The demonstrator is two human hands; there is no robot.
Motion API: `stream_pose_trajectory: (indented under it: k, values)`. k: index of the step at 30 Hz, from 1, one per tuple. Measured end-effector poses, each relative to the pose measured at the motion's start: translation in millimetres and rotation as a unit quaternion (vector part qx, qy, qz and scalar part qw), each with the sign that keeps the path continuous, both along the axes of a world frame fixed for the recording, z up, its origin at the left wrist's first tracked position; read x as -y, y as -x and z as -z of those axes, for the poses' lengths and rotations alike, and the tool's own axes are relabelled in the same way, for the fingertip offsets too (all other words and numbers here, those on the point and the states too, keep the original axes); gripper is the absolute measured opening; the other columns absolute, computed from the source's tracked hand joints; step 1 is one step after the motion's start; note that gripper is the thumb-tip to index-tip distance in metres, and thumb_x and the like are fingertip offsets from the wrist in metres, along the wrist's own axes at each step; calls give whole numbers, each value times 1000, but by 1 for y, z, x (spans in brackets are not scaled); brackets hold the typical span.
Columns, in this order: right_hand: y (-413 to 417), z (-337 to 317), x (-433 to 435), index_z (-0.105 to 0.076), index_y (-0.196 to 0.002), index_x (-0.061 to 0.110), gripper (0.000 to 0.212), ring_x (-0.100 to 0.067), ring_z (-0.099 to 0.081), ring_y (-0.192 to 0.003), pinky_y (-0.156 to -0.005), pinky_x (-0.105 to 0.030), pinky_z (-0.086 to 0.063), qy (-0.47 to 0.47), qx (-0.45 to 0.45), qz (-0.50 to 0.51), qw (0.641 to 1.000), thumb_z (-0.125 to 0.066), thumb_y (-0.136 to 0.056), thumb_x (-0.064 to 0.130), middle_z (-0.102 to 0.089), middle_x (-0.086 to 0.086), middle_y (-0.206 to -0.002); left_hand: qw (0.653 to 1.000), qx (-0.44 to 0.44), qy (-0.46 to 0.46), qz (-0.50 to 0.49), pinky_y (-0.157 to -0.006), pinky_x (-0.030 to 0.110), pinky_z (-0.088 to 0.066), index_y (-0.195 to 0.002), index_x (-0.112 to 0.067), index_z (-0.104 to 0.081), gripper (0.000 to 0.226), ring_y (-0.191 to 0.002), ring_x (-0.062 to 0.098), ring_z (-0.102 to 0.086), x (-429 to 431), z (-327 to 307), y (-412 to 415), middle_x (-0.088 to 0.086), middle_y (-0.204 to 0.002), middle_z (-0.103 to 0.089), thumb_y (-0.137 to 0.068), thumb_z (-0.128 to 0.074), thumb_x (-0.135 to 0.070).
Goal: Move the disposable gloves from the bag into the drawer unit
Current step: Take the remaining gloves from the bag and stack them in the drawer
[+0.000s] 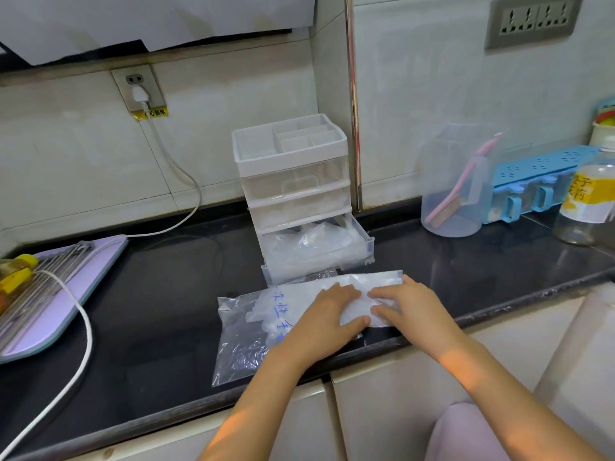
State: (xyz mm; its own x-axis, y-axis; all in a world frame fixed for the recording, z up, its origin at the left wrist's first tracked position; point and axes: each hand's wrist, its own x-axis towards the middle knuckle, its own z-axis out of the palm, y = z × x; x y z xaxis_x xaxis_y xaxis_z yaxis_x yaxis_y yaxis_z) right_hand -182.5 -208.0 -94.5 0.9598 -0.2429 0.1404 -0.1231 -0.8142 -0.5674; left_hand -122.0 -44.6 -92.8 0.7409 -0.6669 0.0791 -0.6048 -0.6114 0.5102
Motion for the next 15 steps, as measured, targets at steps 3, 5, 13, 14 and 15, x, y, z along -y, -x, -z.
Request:
stream_pose_trajectory:
  k: [3, 5, 13, 14, 15]
  values:
    - [1, -7, -1, -76, -99, 24, 18, -14, -62, -91, -73, -17, -39, 49, 43, -4, 998, -63, -88, 17, -71, 5, -99, 1000, -4, 23, -2, -101, 13, -26, -139, -26, -44, 56, -130, 8, -39, -1, 0, -1, -10, -141, -45, -88, -63, -41]
    - [1, -10, -1, -77, -90, 22, 17, -11, -63, -84, -74, -18, -42, 45, 56, -13, 997, -63, -86, 14, -73, 8, -91, 999, -15, 36, -12, -95, 12, -28, -137, -26, -46, 61, -124, 4, -43, -1, -2, 1, -12, -138, -48, -83, -67, -45]
    - [-17, -32, 5, -70, -84, 22, 8, -5, -61, -79, -74, -19, -47, -43, 118, -54, 991, -67, -86, 15, -67, 10, -79, 990, 39, 104, -83, -86, 15, -35, -119, -22, -59, 37, -111, 7, -53, 9, -8, -3, -9, -121, -60, -86, -66, -38]
    - [-19, -36, 6, -70, -84, 23, 8, -5, -61, -79, -74, -20, -48, -48, 118, -64, 990, -67, -86, 16, -67, 10, -80, 987, 49, 120, -90, -85, 15, -35, -114, -21, -62, 30, -110, 7, -54, 9, -9, -4, -10, -117, -62, -87, -64, -36]
    - [-21, -39, 7, -69, -85, 24, 8, -4, -61, -79, -75, -22, -49, -55, 116, -74, 989, -67, -86, 16, -67, 10, -81, 984, 59, 135, -97, -84, 15, -36, -108, -21, -64, 23, -107, 7, -55, 10, -11, -5, -10, -112, -64, -89, -63, -33]
